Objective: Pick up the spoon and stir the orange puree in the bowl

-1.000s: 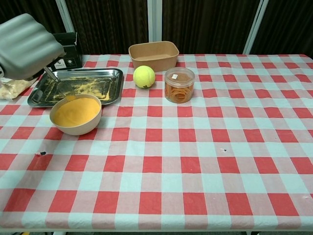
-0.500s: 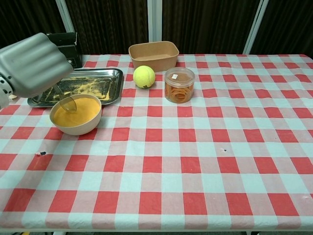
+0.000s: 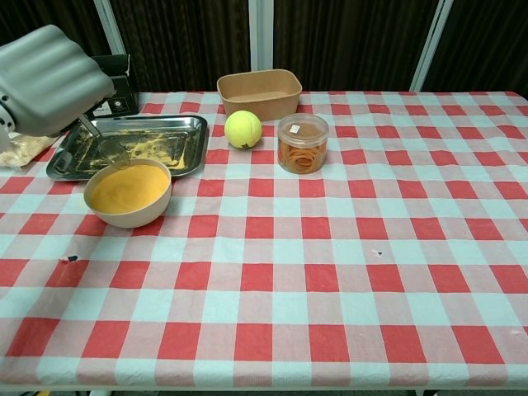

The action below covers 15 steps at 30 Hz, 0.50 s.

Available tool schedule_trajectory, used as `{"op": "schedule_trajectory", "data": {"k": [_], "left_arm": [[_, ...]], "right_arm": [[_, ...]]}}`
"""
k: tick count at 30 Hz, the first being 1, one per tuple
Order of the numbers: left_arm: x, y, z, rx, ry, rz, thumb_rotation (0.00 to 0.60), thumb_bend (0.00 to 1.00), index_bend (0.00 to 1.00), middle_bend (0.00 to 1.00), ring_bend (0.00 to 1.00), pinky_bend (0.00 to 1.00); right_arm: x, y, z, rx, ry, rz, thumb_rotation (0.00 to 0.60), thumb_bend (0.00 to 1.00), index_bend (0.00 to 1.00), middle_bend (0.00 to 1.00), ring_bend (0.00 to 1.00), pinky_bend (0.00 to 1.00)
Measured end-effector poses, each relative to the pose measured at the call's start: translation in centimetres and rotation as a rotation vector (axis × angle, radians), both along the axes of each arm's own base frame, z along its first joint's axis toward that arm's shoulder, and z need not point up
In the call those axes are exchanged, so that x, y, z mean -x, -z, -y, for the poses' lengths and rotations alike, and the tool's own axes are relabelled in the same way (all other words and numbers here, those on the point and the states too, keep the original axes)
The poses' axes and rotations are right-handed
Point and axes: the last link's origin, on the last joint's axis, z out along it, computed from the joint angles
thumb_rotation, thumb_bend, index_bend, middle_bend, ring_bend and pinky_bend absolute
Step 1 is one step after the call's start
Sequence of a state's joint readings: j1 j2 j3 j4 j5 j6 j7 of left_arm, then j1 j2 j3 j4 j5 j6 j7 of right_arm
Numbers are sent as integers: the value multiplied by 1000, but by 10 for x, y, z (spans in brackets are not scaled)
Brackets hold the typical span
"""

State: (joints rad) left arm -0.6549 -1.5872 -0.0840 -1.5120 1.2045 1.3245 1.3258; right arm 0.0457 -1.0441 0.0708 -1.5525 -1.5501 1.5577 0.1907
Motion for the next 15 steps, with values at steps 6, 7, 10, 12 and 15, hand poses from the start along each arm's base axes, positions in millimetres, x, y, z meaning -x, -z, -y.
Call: {"op": "schedule_trajectory", "data": {"k": [6, 7, 10, 12, 15], "left_arm": [[-2, -10, -11, 23, -40, 149, 600, 448, 693, 952, 927, 979], [-1, -12, -13, 34, -54, 186, 600, 448, 693, 952, 927, 979], [1, -16, -21, 70, -110, 291, 600, 448, 693, 952, 928, 979], [3, -17, -28, 94, -157, 362, 600, 448, 693, 952, 928, 979], [10, -18, -42, 141, -260, 487, 600, 447, 690, 952, 927, 978]], "right_arm": [[0, 0, 1, 0, 2, 0, 600, 236, 0, 136, 0, 84], [1, 0, 1, 0, 3, 0, 600, 235, 0, 135, 0, 84], [1, 1, 2, -4, 4, 0, 600, 236, 0, 136, 0, 84], [1, 1, 3, -7, 4, 2, 600, 235, 0, 136, 0, 84], [1, 2, 3, -9, 4, 1, 600, 235, 0, 136, 0, 84]]}}
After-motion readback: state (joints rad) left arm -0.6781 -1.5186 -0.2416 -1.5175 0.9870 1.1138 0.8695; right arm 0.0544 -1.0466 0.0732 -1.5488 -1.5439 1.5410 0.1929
